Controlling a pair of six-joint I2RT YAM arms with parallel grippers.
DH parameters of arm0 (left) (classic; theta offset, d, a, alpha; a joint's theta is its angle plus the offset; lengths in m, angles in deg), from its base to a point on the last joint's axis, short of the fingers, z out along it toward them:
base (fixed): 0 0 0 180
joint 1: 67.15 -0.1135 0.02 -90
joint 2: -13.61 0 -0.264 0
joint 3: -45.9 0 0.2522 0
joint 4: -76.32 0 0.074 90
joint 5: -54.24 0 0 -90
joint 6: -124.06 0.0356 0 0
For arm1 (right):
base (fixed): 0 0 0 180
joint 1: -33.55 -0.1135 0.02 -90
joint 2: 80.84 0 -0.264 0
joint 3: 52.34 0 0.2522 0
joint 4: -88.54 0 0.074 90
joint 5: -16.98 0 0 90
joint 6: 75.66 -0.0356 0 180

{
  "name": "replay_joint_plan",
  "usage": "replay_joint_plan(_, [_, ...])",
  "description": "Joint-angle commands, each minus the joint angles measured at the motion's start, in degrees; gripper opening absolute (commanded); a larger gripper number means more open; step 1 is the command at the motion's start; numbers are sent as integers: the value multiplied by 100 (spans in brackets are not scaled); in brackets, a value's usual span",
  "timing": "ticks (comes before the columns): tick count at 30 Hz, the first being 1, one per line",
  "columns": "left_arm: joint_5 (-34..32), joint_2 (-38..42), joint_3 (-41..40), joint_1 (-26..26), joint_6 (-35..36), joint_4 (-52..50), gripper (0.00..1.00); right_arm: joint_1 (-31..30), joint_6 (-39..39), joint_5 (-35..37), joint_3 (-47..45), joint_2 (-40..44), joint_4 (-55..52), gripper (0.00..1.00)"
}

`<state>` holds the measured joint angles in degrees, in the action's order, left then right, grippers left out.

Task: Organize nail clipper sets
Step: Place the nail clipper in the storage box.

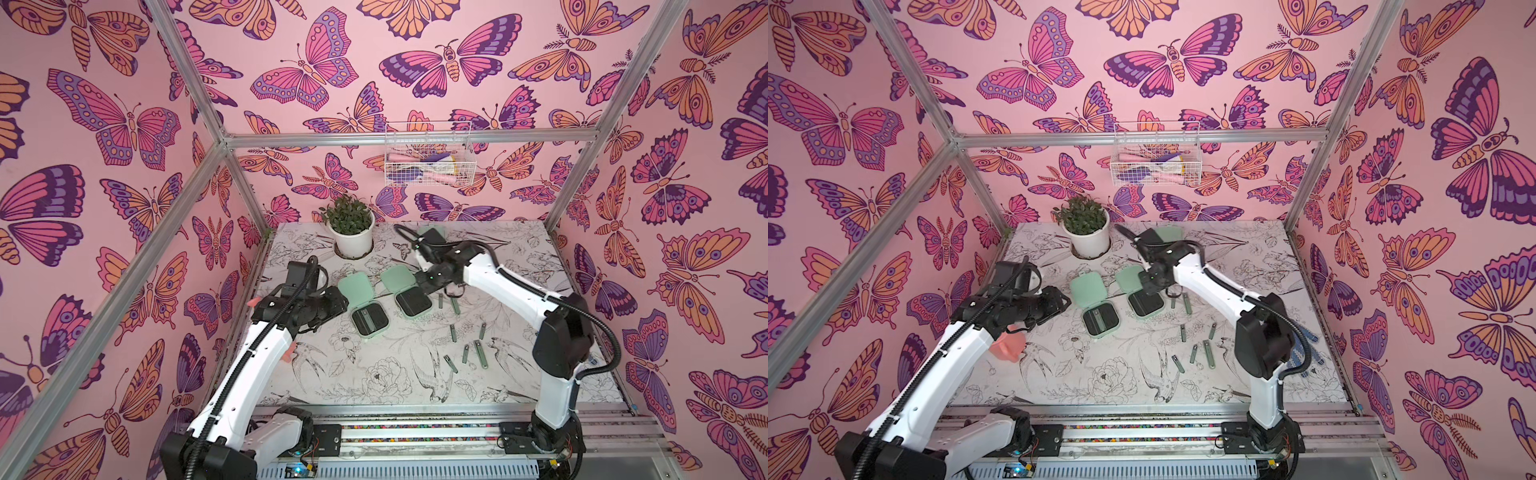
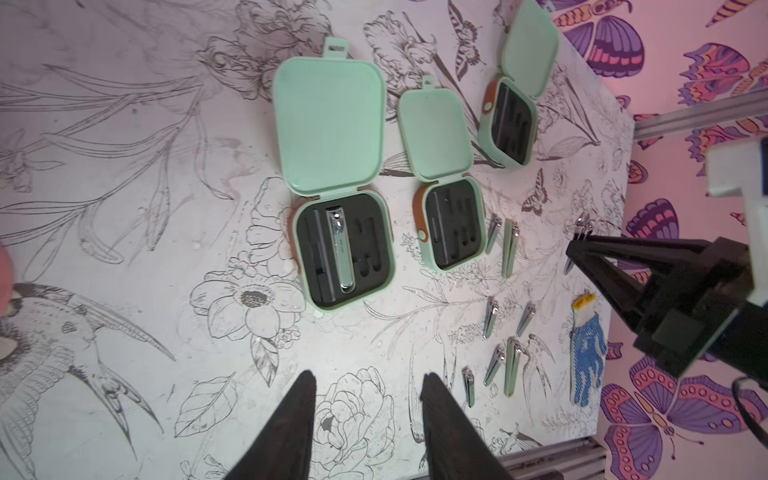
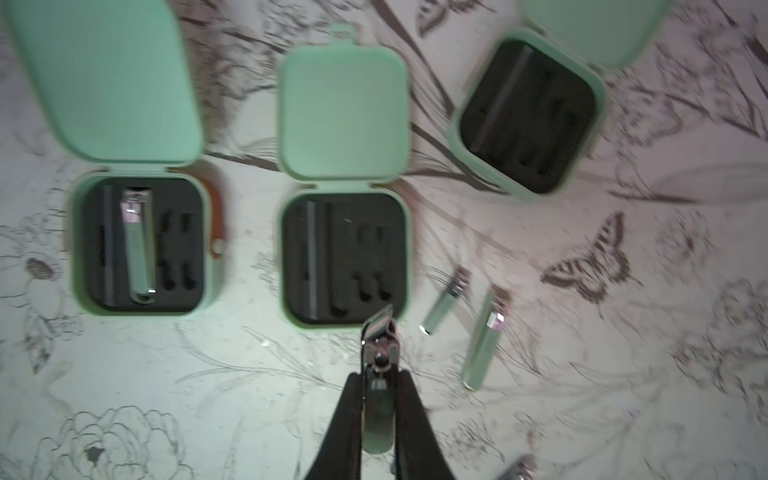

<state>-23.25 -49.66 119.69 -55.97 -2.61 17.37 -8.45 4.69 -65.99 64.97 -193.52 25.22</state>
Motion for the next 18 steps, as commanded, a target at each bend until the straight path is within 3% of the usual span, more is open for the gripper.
replay_joint_plan(1, [-52,132,-148,-179,45,-265,44,-338,129,141,655,-670,-379,14])
replay_joint_plan(6, [-82,292,-224,-379,73,-289,44,-646,7,11,1383,-1491,-304,13])
replay_joint_plan(18, [-196,410,-334,-504,48,-279,44,-993,-276,-456,1361,-1998,490,14])
